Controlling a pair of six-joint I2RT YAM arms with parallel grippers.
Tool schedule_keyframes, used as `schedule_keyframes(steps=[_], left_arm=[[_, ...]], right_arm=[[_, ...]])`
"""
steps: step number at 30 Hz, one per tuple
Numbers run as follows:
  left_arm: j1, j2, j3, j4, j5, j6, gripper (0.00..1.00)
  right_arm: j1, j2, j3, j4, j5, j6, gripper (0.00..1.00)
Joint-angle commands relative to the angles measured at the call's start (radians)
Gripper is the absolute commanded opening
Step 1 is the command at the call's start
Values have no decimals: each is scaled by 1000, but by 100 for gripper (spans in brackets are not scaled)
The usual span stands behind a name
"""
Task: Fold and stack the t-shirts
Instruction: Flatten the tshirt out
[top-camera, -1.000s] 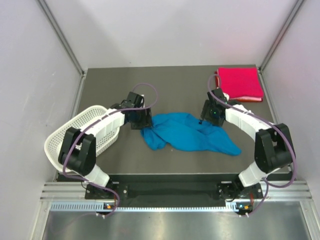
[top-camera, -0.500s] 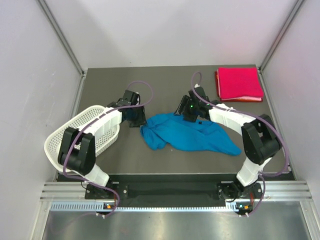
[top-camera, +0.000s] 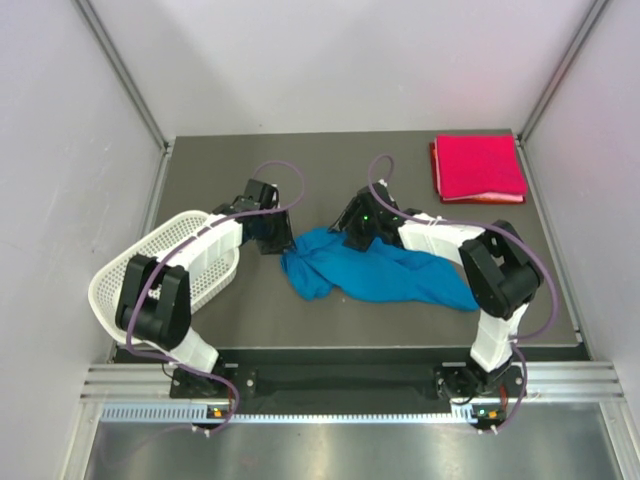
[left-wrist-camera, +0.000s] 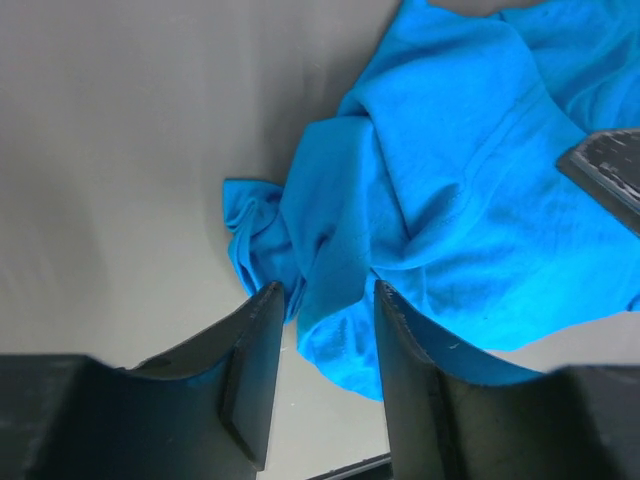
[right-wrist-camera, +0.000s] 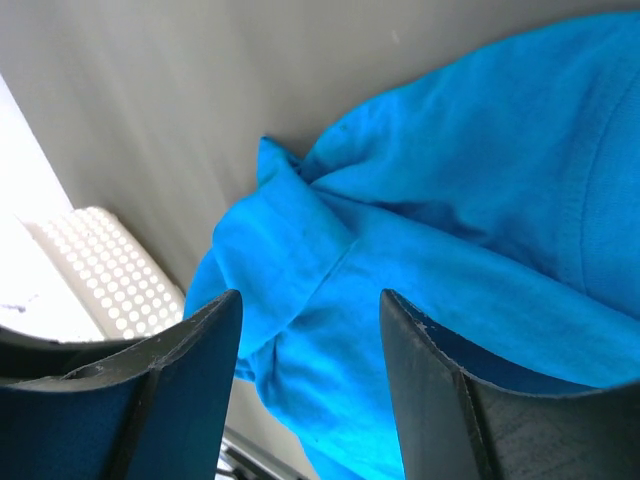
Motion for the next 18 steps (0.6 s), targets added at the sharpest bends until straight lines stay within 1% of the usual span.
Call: schedule_keyframes(steps=[1,4,7,8,10,14,17,18], left_arm=[[5,-11,14,43,38,1,42],[5,-6,19,46,47,5,33],[5,5,24,47,52,10,28],[7,9,27,43,55,10,25],[5,9,27,44,64,13,24],[5,8,17,59,72,10,17],[5,11,25,55,85,14,1],[5,12,24,52,85,16,0]], right_arm=[[11,6,17,40,32,58,58],[14,16,18,51,32,69,57],[14,27,17,63,34,80,57],[14,33,15,71,32,83,56],[14,44,12,81,23,89,56],[14,67,4,100,17,109,55],[14,75,10,133,17,103,52],[15,81,15,135,18,98,52]])
